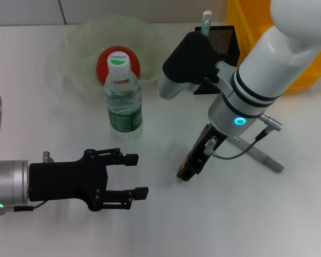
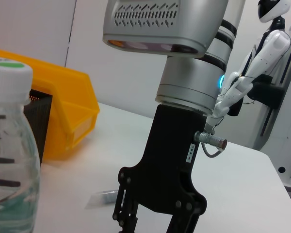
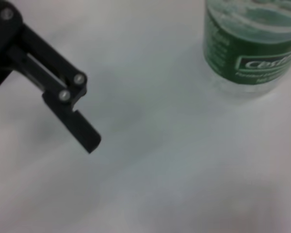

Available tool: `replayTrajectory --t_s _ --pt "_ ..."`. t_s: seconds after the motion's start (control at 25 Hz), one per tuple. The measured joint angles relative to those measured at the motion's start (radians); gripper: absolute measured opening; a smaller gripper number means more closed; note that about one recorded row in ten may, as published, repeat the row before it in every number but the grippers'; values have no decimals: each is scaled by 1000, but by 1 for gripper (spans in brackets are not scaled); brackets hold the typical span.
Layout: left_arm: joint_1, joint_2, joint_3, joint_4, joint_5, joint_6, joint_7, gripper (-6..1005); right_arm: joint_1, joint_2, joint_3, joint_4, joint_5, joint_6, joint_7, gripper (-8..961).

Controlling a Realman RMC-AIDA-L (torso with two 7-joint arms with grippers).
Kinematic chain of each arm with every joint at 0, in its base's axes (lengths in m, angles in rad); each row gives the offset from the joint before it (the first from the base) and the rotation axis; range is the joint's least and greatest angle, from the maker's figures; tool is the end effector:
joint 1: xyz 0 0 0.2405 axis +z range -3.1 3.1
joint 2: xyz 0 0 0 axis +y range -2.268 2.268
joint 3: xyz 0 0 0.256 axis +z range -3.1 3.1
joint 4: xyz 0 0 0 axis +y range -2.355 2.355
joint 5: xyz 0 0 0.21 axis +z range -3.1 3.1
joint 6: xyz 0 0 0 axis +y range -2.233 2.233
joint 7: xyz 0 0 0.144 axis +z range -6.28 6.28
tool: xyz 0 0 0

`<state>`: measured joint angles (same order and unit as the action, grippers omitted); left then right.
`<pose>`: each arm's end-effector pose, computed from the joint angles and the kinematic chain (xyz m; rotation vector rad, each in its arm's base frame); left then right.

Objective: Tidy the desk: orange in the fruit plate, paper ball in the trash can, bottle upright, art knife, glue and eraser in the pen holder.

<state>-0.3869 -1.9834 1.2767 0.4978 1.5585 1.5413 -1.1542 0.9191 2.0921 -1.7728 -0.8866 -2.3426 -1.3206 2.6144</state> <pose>-0.2829 0.2677 -0.0359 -2.9288 -0.5025 -0.7490 0.1342 0.3509 -0.1092 -2.8480 0.7508 -0.6971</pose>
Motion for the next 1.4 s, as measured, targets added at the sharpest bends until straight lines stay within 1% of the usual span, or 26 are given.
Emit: replayTrajectory --t_s 0.36,0.44,0.52,0.56,0.6,0.64,0.72,0.76,0.8,0.92,0.96,1.0,1.12,1.16,1.2,1.24,1.28,1.32,1.36,1.4 --pt "0 -4 4 0 0 -8 1 783 4 0 -13 2 2 4 12 443" --pt "0 -4 4 0 0 -8 1 783 4 0 -14 -1 2 2 13 421" --pt "0 -4 3 -1 0 -8 1 783 2 0 -11 -13 2 -8 15 398" --pt "0 -4 3 -1 0 -7 1 783 -2 -2 -4 -44 0 -31 20 387" --pt "0 -4 3 -1 0 -7 1 783 -2 -2 -4 -44 0 -31 20 387" --pt "0 -4 3 -1 0 -7 1 783 -5 -4 8 -72 -4 -53 22 387" --pt "0 -2 2 0 0 -6 -1 783 -11 -8 56 -132 -23 -106 25 387" --pt "0 -1 1 2 0 -5 -4 783 -20 -9 142 -214 -74 -174 25 387" --pt "0 -1 1 2 0 -5 -4 783 -20 -9 142 -214 -74 -174 25 387" --pt "0 -1 -2 5 0 -2 -6 783 -32 -9 265 -350 -195 -255 45 387" --pt "0 -1 -3 5 0 -1 -7 783 -36 -9 337 -432 -284 -274 74 387" --pt "0 0 -3 5 0 0 -8 783 -36 -9 337 -432 -284 -274 74 387" --pt "-1 1 -3 5 0 0 -9 783 -40 -10 460 -528 -413 -250 106 386" --pt "-4 1 -2 5 0 0 -9 783 -41 -11 518 -530 -431 -195 105 386" --pt "-5 1 -2 5 0 0 -10 783 -41 -11 518 -530 -431 -195 105 386" --pt "-5 1 -2 5 0 0 -10 783 -40 -12 538 -497 -439 -135 100 386" --pt "-7 1 -2 5 0 0 -10 783 -40 -12 538 -497 -439 -135 100 386" --pt "-8 0 -2 5 0 0 -11 783 -38 -12 540 -471 -445 -98 98 386" --pt "-12 -1 -2 5 0 0 -11 783 -33 -12 537 -401 -456 -21 96 386" --pt "-12 -1 -2 5 0 0 -11 783 -33 -12 537 -401 -456 -21 96 386"
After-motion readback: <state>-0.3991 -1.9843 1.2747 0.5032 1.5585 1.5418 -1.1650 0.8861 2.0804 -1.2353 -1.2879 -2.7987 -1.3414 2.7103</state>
